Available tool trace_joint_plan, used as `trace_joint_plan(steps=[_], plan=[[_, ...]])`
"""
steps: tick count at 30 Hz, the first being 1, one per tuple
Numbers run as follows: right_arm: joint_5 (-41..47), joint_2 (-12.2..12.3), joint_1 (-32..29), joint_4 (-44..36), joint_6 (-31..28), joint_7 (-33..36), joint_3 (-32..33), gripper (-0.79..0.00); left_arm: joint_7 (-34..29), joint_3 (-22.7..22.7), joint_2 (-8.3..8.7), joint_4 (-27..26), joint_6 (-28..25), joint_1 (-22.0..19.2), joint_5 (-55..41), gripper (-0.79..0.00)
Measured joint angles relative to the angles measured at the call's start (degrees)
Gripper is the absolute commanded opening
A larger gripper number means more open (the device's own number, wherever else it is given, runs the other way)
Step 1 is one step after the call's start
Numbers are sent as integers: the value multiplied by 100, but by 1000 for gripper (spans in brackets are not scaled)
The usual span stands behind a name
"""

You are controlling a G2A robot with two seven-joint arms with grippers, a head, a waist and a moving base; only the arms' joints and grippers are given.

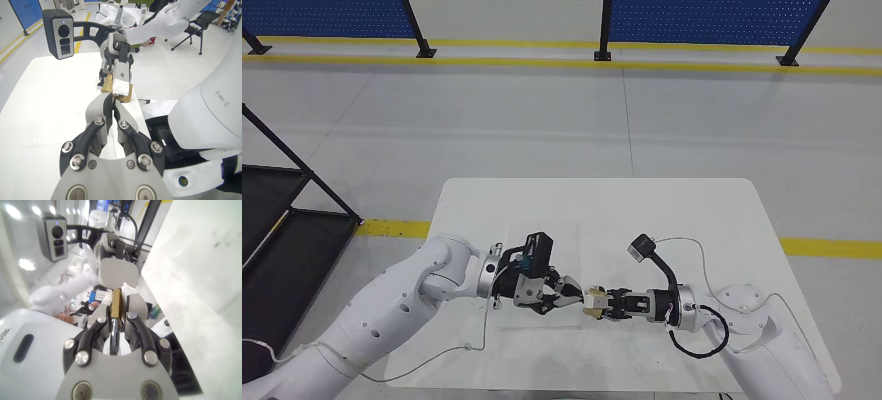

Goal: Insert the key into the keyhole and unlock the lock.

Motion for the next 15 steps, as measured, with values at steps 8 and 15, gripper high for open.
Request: trace_joint_plan(steps=[8,15], plan=[[0,0,0,0,0,0,0,-785,484,-46,45,-102,0,87,600,-785],[0,0,0,0,0,-1,0,-785,929,-162,83,-121,0,190,971,-785]])
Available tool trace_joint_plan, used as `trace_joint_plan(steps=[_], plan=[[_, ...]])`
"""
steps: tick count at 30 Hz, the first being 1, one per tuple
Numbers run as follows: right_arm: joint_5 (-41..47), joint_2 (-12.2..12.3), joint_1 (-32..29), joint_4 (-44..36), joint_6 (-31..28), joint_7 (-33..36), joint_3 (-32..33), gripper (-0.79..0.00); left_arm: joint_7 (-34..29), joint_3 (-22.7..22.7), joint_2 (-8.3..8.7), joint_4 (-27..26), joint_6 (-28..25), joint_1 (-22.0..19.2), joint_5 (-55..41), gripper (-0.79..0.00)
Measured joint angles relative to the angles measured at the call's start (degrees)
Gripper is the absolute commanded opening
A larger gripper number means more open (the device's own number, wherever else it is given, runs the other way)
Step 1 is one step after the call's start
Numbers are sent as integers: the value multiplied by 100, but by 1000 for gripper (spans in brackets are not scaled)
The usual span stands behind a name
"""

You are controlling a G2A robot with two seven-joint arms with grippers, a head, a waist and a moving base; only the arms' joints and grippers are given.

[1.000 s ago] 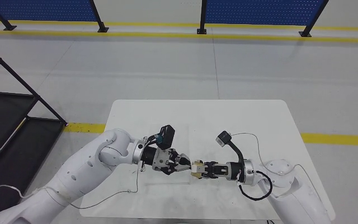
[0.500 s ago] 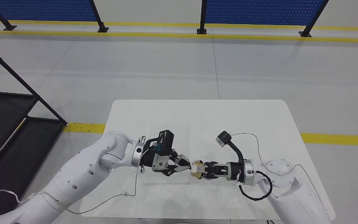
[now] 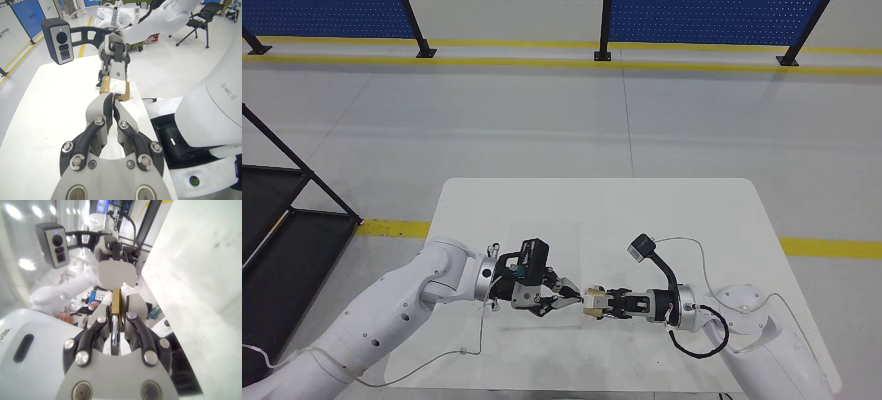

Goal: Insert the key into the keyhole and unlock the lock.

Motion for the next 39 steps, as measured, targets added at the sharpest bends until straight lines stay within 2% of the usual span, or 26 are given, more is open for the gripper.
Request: trace_joint_plan(steps=[23,29,39], plan=[[-1,0,0,0,0,1,0,-785,466,-179,65,-144,0,220,685,-785],[-1,0,0,0,0,1,0,-785,633,-252,36,-244,103,281,1121,-785],[0,0,0,0,0,1,0,-785,1258,-423,20,-404,262,529,1993,-785]])
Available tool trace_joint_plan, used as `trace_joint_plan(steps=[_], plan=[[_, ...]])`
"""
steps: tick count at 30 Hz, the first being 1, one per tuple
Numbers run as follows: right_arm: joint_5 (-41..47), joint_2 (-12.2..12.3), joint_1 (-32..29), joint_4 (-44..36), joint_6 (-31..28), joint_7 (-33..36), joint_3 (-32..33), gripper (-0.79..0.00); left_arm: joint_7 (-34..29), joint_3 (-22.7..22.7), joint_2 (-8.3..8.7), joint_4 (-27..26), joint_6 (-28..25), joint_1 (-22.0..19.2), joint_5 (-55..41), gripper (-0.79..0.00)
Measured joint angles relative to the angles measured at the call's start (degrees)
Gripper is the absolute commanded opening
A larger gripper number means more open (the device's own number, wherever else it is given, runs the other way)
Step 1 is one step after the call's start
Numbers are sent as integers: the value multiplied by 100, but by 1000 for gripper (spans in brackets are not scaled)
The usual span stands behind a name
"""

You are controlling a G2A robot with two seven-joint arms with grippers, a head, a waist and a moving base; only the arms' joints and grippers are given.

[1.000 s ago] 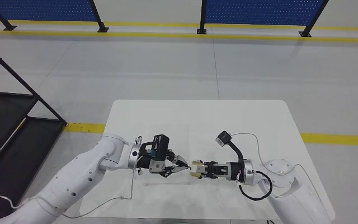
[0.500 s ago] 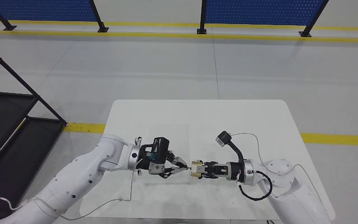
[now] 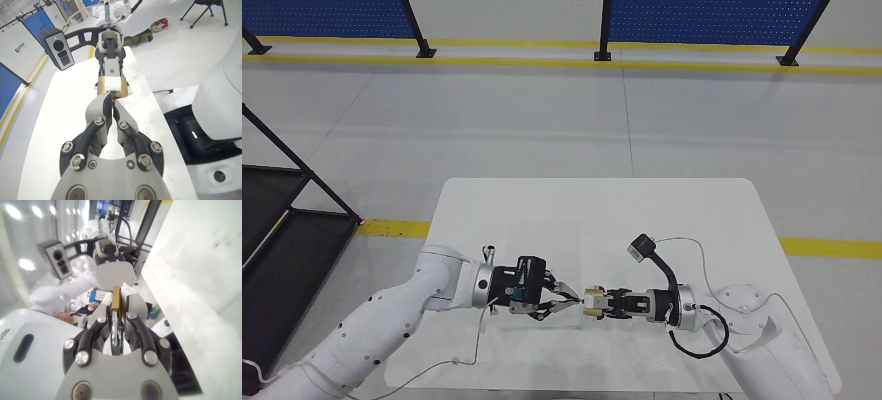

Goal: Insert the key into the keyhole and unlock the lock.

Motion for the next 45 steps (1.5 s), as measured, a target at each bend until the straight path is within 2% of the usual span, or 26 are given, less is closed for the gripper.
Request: trace_joint_plan(steps=[4,5,6,7,14,21,29,38,41,45], plan=[[0,0,0,0,0,0,0,-785,115,-56,-3,1,3,64,122,-785],[0,0,0,0,0,0,0,-785,124,-69,-3,6,5,80,142,-665],[0,0,0,0,0,0,0,-785,119,-83,-3,17,8,104,153,-139],[0,0,0,0,0,0,0,-785,108,-93,-3,27,5,124,144,0],[0,0,0,0,0,0,0,-785,89,-463,50,128,-4,342,-164,0],[0,0,0,0,0,0,0,-785,218,-1327,196,214,-61,876,-393,0],[0,0,0,0,0,0,0,-785,316,-2263,301,68,30,1528,-496,0],[-11,0,-3,3,9,-11,1,-785,315,-2329,305,58,49,1598,-536,0],[-477,20,7,121,410,-347,24,-785,315,-2329,305,58,49,1598,-536,0],[-1476,30,175,416,1418,-793,-133,-785,315,-2329,305,58,49,1598,-536,0]])
